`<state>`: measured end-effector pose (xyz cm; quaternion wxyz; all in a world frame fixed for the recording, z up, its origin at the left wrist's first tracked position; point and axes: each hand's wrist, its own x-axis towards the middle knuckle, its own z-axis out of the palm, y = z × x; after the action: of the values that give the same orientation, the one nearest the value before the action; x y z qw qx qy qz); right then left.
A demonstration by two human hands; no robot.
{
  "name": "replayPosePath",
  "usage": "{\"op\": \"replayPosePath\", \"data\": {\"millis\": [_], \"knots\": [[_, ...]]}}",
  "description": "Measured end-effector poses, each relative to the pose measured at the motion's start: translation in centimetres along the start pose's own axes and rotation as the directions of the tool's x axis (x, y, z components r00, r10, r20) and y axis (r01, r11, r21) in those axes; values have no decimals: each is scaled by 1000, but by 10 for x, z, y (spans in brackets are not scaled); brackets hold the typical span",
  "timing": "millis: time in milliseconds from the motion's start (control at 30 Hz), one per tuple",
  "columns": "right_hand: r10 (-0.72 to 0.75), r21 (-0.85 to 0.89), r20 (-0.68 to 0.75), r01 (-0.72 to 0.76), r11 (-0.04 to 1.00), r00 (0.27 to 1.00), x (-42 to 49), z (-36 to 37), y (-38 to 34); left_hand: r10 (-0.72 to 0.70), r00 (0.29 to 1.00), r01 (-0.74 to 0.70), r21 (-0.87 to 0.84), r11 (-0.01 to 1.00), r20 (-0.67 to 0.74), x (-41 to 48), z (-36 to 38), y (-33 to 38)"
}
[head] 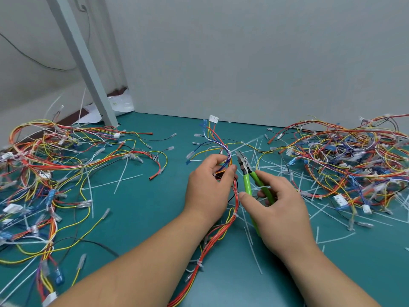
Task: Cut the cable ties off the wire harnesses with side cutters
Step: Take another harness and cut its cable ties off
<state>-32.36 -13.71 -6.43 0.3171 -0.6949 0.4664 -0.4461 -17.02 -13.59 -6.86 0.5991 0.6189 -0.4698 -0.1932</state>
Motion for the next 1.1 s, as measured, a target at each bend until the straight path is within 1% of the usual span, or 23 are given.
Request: {"op": "replayPosePath", "data": {"millis": [133, 267, 333, 400, 500, 633, 700, 833, 1000, 1100], "knots": [[-58, -71, -42, 55, 996, 997, -1, -2, -5, 6, 1000, -6, 16, 1000, 16, 0, 0, -1], [-125, -26, -184, 122, 992, 975, -3, -7, -11, 11, 1000, -11, 12, 1000, 7, 0, 0, 0], [-145, -1, -227, 149, 989, 963, -4, -10, -14, 11, 1000, -11, 15, 1000, 3, 0, 0, 2], [-161, 3, -212, 165, 986, 964, -6, -10, -18, 5, 1000, -5, 15, 1000, 1, 0, 0, 2], [-183, -27, -150, 181, 983, 972, -8, -8, -20, 1, 1000, -1, 16, 1000, -1, 1, -1, 1], [-106, -112, -53, 100, 989, 993, -5, -5, -13, 3, 1000, -4, -10, 1000, -20, 0, 0, 2], [-71, -134, -30, 67, 989, 997, -5, -5, -11, 9, 1000, -10, -43, 999, -21, 0, -1, 3], [-48, -132, -24, 44, 990, 999, -4, -5, -10, -1, 1000, 1, -71, 997, -1, -1, -1, 4], [-74, -126, -58, 66, 990, 996, -4, -4, -14, 0, 1000, 2, -81, 997, 22, -1, -1, 8], [-78, -131, -50, 71, 989, 996, -4, -5, -12, 6, 1000, -4, -92, 996, 28, -3, -1, 10]]}}
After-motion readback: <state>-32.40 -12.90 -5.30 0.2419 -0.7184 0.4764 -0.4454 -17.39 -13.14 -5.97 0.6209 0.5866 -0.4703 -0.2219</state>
